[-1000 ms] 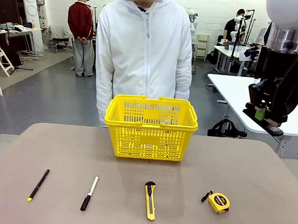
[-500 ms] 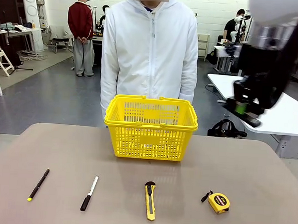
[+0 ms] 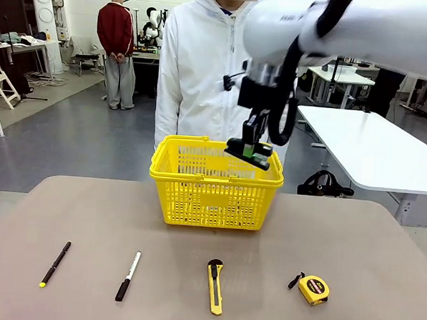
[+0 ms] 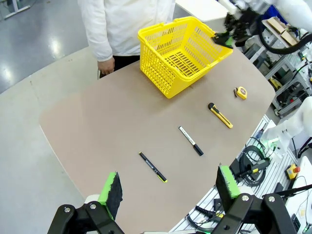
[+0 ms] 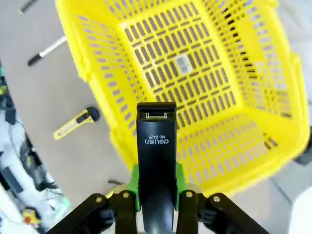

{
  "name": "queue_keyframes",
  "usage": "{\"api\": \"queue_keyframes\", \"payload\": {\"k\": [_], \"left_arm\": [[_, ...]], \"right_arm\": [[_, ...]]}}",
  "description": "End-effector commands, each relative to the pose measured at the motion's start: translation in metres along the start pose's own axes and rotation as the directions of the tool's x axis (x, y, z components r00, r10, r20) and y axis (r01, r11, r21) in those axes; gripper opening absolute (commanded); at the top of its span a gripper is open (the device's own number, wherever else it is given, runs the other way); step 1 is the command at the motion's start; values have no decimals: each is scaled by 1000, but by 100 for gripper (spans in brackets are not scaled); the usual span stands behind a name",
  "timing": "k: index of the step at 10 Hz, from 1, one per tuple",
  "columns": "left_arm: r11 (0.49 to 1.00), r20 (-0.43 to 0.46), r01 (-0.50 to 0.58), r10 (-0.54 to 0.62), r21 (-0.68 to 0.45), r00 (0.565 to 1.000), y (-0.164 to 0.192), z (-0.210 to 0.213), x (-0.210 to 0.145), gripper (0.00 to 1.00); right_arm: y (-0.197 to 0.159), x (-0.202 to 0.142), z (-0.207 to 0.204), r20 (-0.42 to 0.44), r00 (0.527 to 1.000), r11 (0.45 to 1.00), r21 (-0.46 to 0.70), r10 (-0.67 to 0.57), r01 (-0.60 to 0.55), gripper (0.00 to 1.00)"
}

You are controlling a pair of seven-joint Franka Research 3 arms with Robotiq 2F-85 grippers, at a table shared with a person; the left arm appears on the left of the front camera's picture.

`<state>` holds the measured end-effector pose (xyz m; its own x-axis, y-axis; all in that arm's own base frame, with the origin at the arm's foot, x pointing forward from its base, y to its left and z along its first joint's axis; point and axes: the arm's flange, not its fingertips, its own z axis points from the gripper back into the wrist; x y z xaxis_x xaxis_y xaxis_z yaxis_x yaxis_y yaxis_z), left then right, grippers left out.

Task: Place the items the person wants into the basket.
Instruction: Pick up the item the person points to and place it in the Market Basket.

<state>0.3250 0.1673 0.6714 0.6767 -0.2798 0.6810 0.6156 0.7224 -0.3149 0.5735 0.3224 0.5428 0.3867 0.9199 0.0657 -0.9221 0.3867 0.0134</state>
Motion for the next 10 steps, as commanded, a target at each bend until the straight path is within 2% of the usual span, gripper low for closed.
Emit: {"api": "queue_keyframes", "payload": {"k": [1,5,10], "left_arm": [[1000,12,22,-21,-11,1000,1,2,-1,100],[1000,12,22,-21,-11,1000,1,2,-1,100],[1000,12,22,-21,-11,1000,1,2,-1,100]], "right_arm": [[-25,37,5,-59,993,994,-27,102,-103,32],[-45,55,-40,-53,977,978,27,206,-205,32],[-51,56,-78,-71,972,975,36,222,-220,32]]}}
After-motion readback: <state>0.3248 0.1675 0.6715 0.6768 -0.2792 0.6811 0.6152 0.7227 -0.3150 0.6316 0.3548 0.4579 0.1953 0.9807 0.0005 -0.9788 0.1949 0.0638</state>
